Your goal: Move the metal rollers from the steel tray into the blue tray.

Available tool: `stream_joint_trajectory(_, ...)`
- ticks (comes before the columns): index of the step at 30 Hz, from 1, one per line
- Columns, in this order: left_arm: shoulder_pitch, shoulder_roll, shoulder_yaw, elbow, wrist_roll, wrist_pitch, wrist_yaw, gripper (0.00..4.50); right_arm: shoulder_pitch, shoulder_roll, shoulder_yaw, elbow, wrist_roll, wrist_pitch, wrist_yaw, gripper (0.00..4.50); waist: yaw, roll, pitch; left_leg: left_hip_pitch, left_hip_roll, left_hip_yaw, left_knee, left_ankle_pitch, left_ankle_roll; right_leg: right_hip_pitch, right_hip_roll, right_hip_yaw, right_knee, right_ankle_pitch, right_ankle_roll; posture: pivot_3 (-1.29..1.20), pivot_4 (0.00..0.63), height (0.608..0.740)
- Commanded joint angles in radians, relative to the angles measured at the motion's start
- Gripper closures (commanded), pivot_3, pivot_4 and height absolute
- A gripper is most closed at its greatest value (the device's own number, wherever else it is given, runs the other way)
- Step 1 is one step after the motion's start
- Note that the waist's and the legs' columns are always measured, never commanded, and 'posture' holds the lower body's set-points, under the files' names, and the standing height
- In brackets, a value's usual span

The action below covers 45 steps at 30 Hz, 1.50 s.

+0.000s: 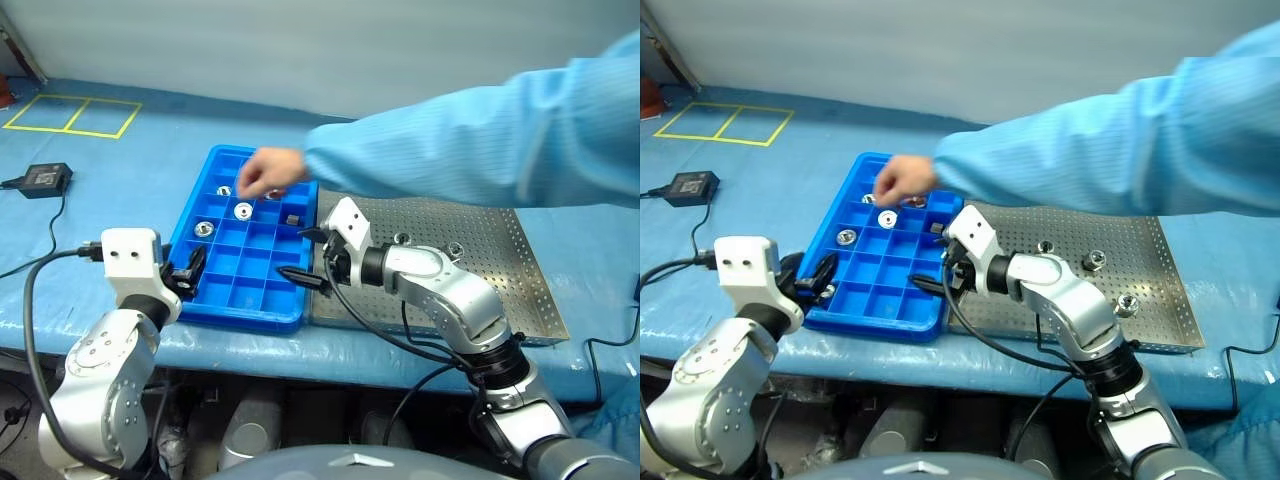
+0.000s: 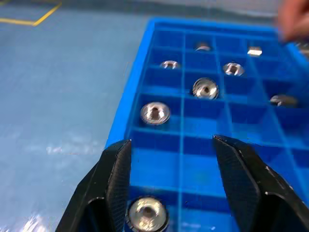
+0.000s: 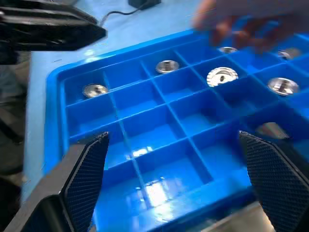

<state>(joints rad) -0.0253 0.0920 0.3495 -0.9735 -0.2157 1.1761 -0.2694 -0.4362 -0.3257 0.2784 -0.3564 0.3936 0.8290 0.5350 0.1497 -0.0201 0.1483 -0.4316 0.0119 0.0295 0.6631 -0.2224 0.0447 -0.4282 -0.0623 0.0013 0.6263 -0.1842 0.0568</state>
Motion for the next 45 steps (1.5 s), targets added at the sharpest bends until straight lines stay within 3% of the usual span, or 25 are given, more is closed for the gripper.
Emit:
stream_joint_trajectory(1,-0.020,0.019,-0.046,0.024,-0.068,-0.076,-0.055,1.59,0.006,0.021,-0.066,-0.039,-0.019,0.048,-0.095,0.00,-0.006,0.000,0.000,0.000,0.000,0.000,0.000,0.000,0.000,0.000,0.000,0.000,0.000,0.000,0.000,0.21,0.150,0.740)
stream_joint_trajectory(8,-0.079,0.133,-0.273,0.214,-0.104,-0.205,-0.156,1.59,0.018,0.128,-0.182,-0.054,-0.098,0.257,-0.368,0.00,-0.053,0.000,0.000,-0.001,0.000,0.000,0.000,0.001,0.000,0.001,0.000,0.000,0.001,-0.001,-0.001,0.11,0.150,0.740)
stream_joint_trajectory(17,-0.175,0.167,-0.399,0.440,-0.086,-0.343,-0.161,1.59,-0.005,0.241,-0.271,0.013,-0.186,0.292,-0.548,0.00,-0.142,0.001,0.000,-0.001,-0.002,0.001,-0.001,0.002,0.001,0.001,0.002,0.000,0.001,-0.001,-0.001,-0.02,0.150,0.740)
stream_joint_trajectory(27,-0.204,0.179,-0.433,0.479,-0.101,-0.398,-0.170,1.59,-0.021,0.348,-0.324,0.202,-0.243,0.149,-0.634,0.00,-0.186,0.002,0.001,0.000,-0.001,0.002,-0.002,0.002,0.001,0.001,0.002,0.002,0.001,-0.001,-0.001,-0.03,0.150,0.740)
stream_joint_trajectory(40,-0.172,0.197,-0.424,0.451,-0.111,-0.391,-0.138,1.59,-0.108,0.387,-0.331,0.435,-0.285,-0.002,-0.648,0.00,-0.186,0.002,0.001,0.000,0.000,0.002,-0.003,0.002,0.001,0.001,0.002,0.003,0.002,-0.001,-0.001,0.01,0.150,0.740)
stream_joint_trajectory(43,-0.167,0.200,-0.422,0.444,-0.109,-0.387,-0.126,1.55,-0.128,0.395,-0.353,0.505,-0.287,-0.023,-0.667,0.59,-0.185,0.002,0.001,0.001,0.000,0.002,-0.003,0.002,0.001,0.001,0.002,0.003,0.002,-0.001,-0.001,0.02,0.150,0.740)
stream_joint_trajectory(45,-0.164,0.202,-0.420,0.441,-0.110,-0.386,-0.120,1.55,-0.135,0.399,-0.354,0.515,-0.286,-0.015,-0.666,1.25,-0.183,0.003,0.001,0.000,0.000,0.002,-0.003,0.002,0.001,0.001,0.002,0.003,0.002,-0.001,-0.001,0.02,0.150,0.740)
